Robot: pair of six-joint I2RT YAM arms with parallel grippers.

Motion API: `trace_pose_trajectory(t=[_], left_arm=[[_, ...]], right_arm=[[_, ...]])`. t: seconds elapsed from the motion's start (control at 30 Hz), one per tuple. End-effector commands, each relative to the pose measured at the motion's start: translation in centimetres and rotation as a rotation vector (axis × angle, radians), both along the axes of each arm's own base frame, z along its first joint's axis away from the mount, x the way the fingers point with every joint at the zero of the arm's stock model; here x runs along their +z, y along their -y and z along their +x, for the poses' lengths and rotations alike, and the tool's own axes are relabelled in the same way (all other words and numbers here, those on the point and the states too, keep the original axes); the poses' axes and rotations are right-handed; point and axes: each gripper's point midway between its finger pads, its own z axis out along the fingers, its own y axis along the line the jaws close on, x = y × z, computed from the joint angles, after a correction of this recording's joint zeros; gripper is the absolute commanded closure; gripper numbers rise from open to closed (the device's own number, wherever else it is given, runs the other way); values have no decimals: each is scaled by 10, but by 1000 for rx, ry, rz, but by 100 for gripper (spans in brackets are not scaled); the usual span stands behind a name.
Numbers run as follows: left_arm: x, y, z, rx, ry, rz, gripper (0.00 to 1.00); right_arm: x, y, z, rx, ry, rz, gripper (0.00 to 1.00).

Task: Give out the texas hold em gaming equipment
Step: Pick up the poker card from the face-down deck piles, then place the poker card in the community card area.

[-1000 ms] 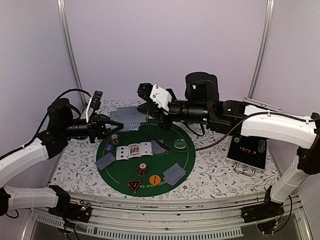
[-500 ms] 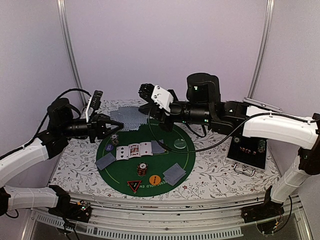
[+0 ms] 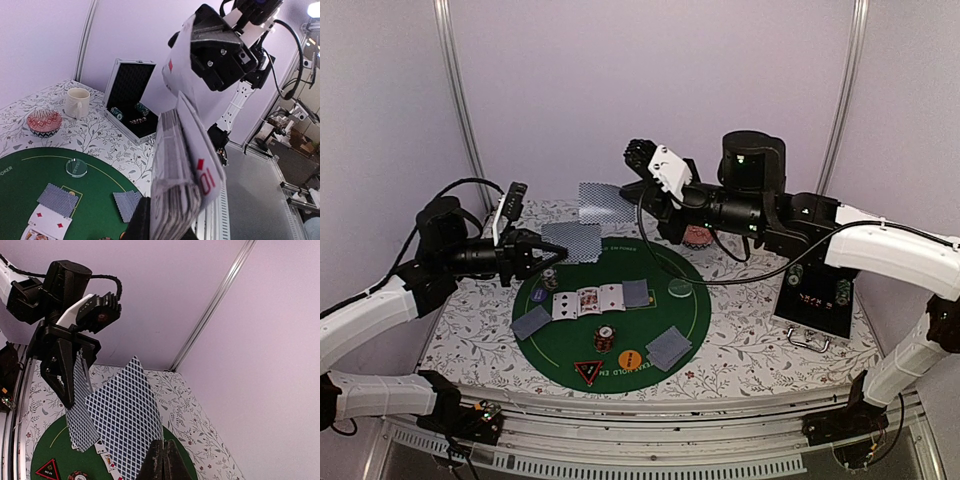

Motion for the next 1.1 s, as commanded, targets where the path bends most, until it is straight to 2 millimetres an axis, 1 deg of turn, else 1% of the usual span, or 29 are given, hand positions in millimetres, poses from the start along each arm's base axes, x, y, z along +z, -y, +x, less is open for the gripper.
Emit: trace_pose_trajectory(t=[0.0, 0.07, 0.1, 0.17, 0.2, 0.23, 0.27, 0.3, 0.37, 0.4, 0.43, 0.47, 0.53, 0.63, 0.8, 0.97, 1.07], left_arm=[[4, 1, -2, -14, 10, -5, 99], [4, 0, 4, 25, 18, 6, 100], [0, -2, 9, 59, 7, 23, 100], [-9, -9, 27, 168, -9, 68, 100], [-12, -14, 36, 222, -19, 88, 100], [-15, -19, 44, 266, -26, 103, 100], [-17, -23, 51, 302, -36, 111, 100], [-16, -26, 54, 322, -40, 111, 100], [-17, -33, 60, 363, -45, 110, 100], [-17, -36, 62, 380, -45, 111, 100], [-18, -37, 63, 390, -45, 113, 100], [-17, -38, 63, 396, -42, 114, 100], [-17, -38, 63, 395, -41, 113, 100], [-16, -38, 62, 389, -42, 112, 100], [-16, -38, 62, 384, -41, 111, 100], [-16, -37, 61, 374, -44, 108, 100], [-15, -36, 60, 369, -44, 106, 100]], right_arm=[[20, 13, 6, -51, 6, 59, 99], [24, 19, 13, -84, -17, 91, 99], [28, 26, 21, -126, -54, 135, 99], [29, 46, 42, -232, -148, 235, 99], [23, 57, 55, -293, -263, 319, 99], [12, 70, 69, -367, -349, 376, 99], [-5, 84, 83, -457, -466, 453, 99], [-27, 95, 92, -546, -596, 542, 99], [-73, 108, 100, -667, -727, 622, 99], [-92, 110, 101, -699, -781, 655, 99], [-114, 111, 102, -736, -868, 708, 99], [-132, 112, 103, -770, -910, 730, 99], [-160, 113, 106, -848, -996, 802, 99], [-197, 106, 111, -916, -1067, 817, 99], [-255, 96, 112, -994, -1193, 812, 99], [-292, 82, 114, -1020, -1274, 796, 99], [-298, 73, 120, -1001, -1272, 784, 99]])
